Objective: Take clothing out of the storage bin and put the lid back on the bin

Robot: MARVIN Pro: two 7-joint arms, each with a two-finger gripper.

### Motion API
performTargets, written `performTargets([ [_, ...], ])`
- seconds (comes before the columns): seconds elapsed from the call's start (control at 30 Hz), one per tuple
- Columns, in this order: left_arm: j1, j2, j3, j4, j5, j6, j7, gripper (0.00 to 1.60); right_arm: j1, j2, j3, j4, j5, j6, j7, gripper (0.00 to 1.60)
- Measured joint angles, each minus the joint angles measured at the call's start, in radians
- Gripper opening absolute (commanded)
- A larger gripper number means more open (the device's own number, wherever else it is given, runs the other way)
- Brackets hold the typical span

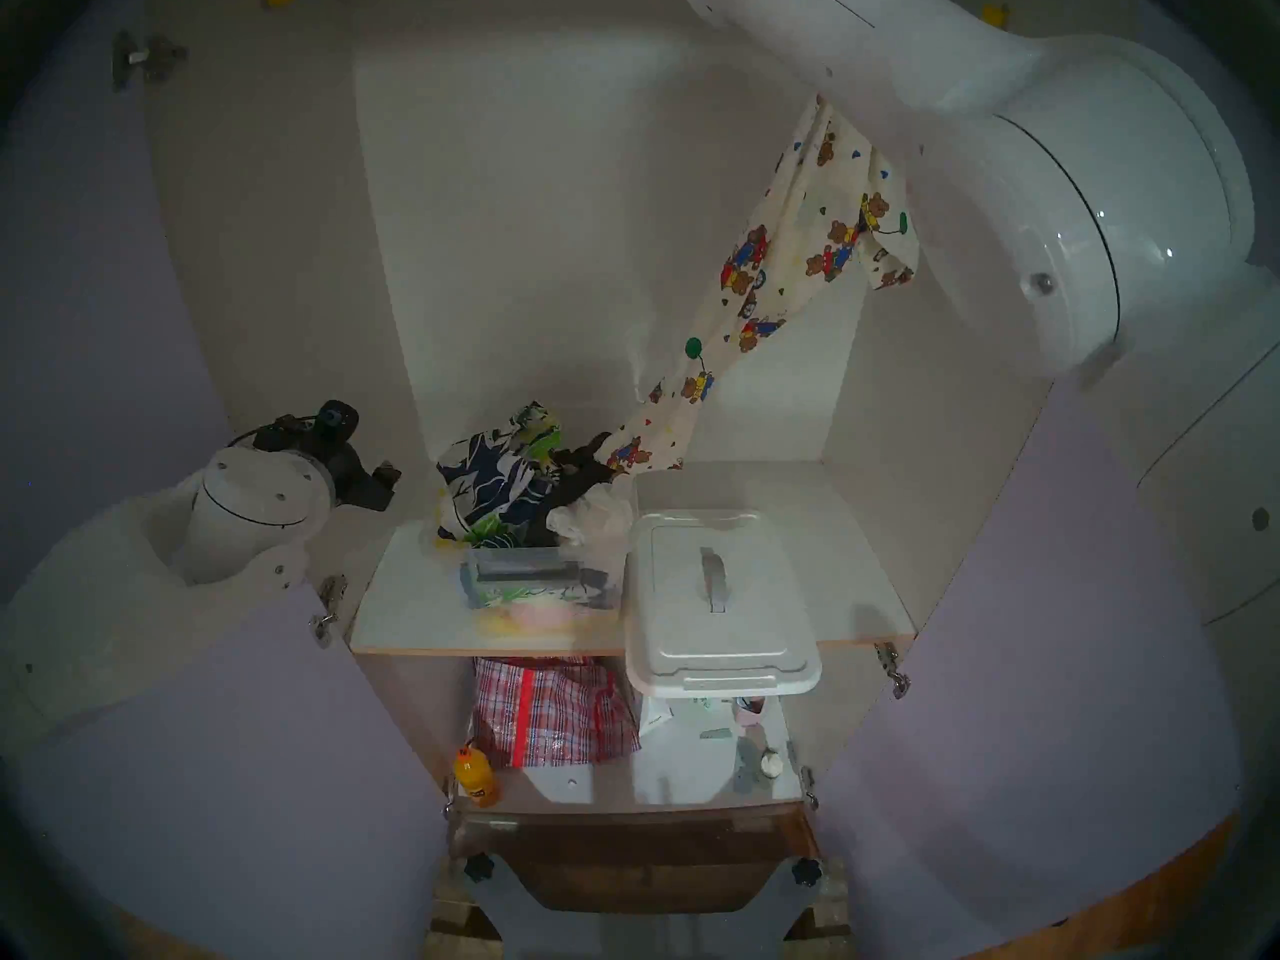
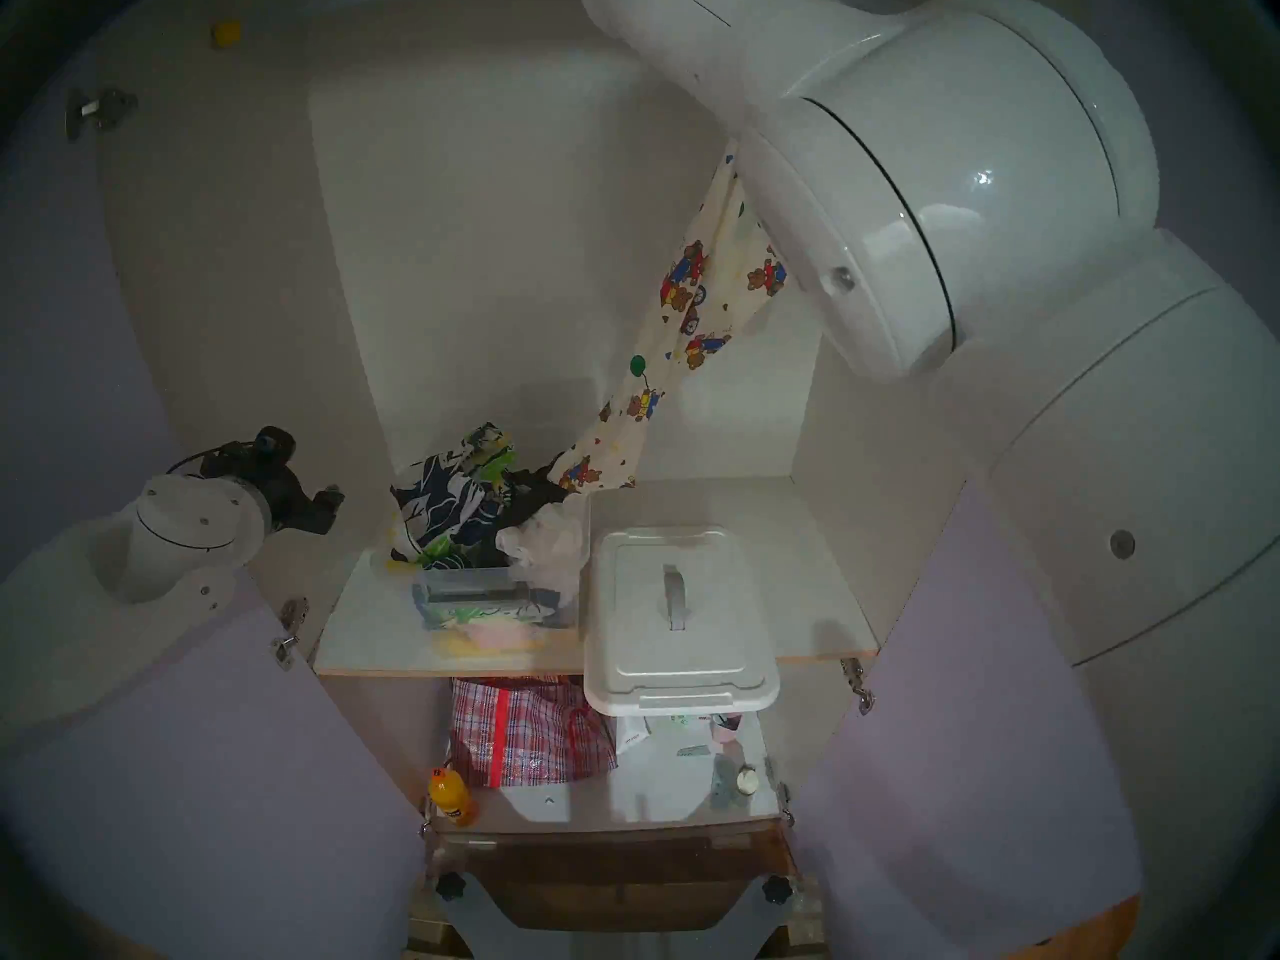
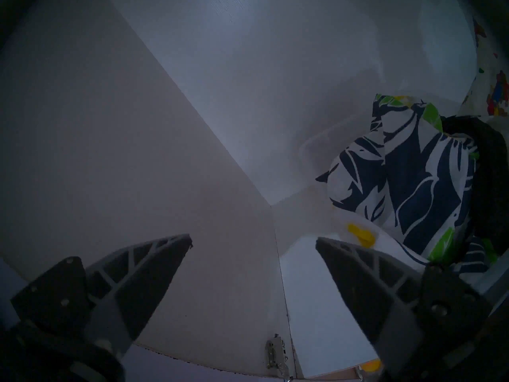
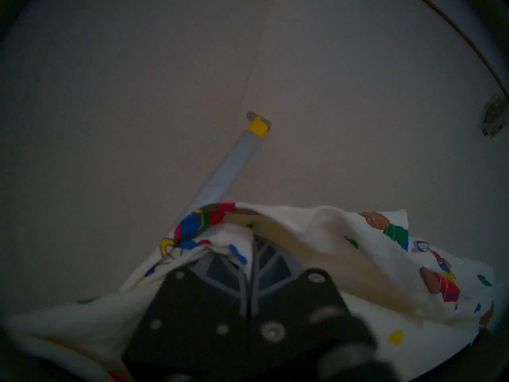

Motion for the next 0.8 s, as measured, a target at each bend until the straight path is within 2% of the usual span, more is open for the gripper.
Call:
performTargets([
  [0.33,0.001,0.0,0.004,0.0,0.0,0.0,0.006,1.6,-0.015,0.032,-0.018,0.022,-0.004,-0.002,0.011,0.0],
  [0.53,0.0,0.0,0.004,-0.001,0.0,-0.001,0.01,1.6,-0.05,0.032,-0.032,0.03,-0.01,-0.003,0.024,0.0],
  [0.63,0.0,0.0,0.004,-0.003,0.0,-0.003,0.011,1.6,-0.093,0.025,-0.033,0.031,-0.009,-0.003,0.031,0.0],
  [0.8,-0.001,0.0,0.002,-0.004,-0.001,-0.007,0.015,1.6,-0.215,0.006,-0.032,0.037,0.001,0.003,0.047,0.0],
])
